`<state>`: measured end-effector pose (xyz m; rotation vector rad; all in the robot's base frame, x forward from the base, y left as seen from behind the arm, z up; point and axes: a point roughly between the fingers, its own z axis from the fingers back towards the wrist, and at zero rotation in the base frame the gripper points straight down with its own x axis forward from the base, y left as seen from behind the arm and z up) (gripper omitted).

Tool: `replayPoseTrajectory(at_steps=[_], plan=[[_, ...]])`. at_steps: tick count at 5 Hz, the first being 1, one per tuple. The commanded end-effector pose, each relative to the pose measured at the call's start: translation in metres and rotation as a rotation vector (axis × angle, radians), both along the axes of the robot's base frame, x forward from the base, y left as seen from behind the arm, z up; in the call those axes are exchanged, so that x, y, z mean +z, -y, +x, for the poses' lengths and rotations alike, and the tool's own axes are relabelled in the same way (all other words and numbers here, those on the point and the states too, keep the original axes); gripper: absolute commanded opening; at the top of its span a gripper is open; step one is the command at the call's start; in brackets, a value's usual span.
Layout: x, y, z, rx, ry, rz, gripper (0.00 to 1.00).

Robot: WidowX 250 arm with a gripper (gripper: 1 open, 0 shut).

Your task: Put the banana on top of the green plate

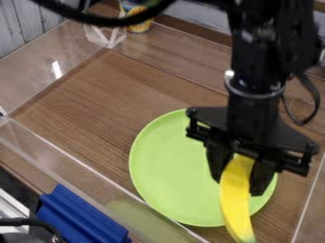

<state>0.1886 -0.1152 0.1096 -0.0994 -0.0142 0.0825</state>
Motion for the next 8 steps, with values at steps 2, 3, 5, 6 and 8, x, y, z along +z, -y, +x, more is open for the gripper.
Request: replayPoseTrajectory(at_steps=[2, 3, 5, 6, 8], plan=[[-0.008, -0.008, 0.006, -0.001, 0.025, -0.003, 0.00], [-0.013, -0.013, 0.009, -0.003, 0.027, -0.003, 0.00], [-0.025, -0.015, 0.017, -0.012, 0.034, -0.011, 0.00], [-0.031, -0.015, 0.022, -0.022, 0.040, -0.016, 0.00], [-0.040, -0.016, 0.030, -0.023, 0.048, -0.025, 1.00]])
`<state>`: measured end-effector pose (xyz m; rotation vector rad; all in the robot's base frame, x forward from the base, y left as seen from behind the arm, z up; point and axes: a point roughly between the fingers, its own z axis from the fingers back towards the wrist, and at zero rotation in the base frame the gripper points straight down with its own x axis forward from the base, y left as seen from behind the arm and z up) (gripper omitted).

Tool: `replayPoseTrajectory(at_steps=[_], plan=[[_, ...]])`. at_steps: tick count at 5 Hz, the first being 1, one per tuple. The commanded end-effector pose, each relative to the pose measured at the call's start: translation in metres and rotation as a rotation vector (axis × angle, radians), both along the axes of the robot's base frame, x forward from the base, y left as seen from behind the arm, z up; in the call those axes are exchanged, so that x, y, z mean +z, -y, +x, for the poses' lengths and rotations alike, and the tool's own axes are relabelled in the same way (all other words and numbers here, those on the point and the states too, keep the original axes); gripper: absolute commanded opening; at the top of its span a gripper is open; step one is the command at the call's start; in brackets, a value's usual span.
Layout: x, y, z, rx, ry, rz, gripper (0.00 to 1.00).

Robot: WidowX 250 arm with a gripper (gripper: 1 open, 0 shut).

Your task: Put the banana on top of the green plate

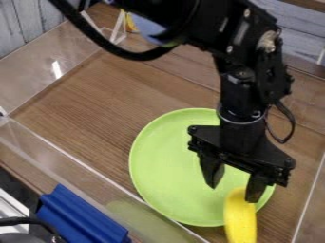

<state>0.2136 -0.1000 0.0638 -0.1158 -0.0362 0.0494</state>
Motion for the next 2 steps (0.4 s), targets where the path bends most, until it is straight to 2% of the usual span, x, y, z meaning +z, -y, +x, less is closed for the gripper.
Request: replayPoseTrajectory(at_steps=[1, 2], plan=[[0.0017, 0.0016, 0.0079, 0.010, 0.027, -0.013, 1.00], [-0.0040, 0.0064, 0.0085, 0.009, 0.030, -0.018, 1.00]])
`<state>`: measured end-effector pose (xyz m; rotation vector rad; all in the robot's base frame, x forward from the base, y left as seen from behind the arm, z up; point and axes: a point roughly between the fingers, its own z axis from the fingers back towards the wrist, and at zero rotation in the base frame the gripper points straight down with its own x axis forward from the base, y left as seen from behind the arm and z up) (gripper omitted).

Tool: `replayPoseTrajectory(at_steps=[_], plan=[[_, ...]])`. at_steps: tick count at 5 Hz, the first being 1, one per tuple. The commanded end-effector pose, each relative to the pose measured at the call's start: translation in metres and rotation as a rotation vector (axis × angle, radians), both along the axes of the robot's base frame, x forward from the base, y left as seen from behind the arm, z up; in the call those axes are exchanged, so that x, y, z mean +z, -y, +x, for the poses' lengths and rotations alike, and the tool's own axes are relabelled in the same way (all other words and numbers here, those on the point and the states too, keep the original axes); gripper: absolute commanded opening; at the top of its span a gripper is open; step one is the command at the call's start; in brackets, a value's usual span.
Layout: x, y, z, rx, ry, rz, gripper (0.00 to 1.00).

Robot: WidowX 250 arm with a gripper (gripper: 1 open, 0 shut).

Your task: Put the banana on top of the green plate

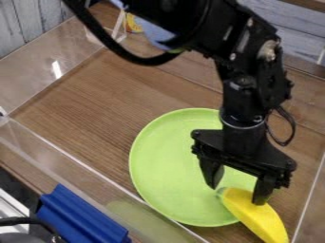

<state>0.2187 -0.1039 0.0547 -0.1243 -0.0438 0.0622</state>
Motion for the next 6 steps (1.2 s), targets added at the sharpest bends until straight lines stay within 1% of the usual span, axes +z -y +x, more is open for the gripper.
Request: replayPoseTrajectory(at_steps=[1, 3, 6], plan=[[0.000, 0.007, 0.004, -0.005, 0.025, -0.014, 1.00], [-0.010, 0.014, 0.003, -0.005, 0.022, -0.018, 1.00], [-0.027, 0.018, 0.003, -0.007, 0.016, -0.014, 1.00]])
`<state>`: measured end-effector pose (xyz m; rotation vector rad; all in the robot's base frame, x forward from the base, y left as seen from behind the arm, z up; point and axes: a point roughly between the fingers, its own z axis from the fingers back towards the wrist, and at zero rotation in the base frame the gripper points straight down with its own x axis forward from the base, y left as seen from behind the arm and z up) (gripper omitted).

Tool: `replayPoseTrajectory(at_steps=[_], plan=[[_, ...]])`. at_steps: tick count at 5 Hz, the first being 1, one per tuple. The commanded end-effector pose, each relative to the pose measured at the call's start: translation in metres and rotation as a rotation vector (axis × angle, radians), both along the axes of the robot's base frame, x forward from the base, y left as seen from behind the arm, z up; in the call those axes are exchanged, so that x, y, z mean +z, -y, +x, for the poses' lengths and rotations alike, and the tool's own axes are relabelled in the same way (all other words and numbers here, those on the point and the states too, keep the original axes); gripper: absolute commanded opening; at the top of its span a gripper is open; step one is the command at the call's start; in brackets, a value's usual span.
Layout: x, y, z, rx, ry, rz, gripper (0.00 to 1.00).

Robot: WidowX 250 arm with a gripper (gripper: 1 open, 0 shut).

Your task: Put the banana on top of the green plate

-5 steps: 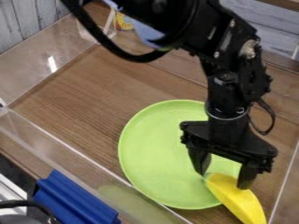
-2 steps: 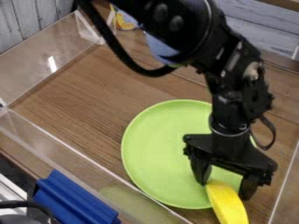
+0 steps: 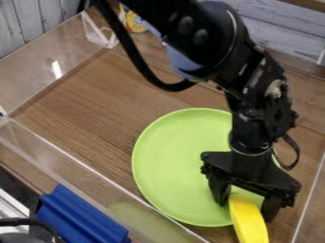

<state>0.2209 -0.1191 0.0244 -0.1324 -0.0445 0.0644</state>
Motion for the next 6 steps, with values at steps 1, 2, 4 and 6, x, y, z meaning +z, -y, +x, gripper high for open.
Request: replayPoseTrajectory(at_steps=[1, 2, 4, 6], plan=[[0.001, 0.003, 0.002, -0.006, 0.013, -0.004, 0.00], [0.006, 0.001, 0.002, -0.011, 0.000, 0.010, 0.00], [0.016, -0.005, 0.001, -0.023, -0.024, 0.034, 0.00], [0.022, -0.009, 0.002, -0.019, -0.032, 0.037, 0.00]])
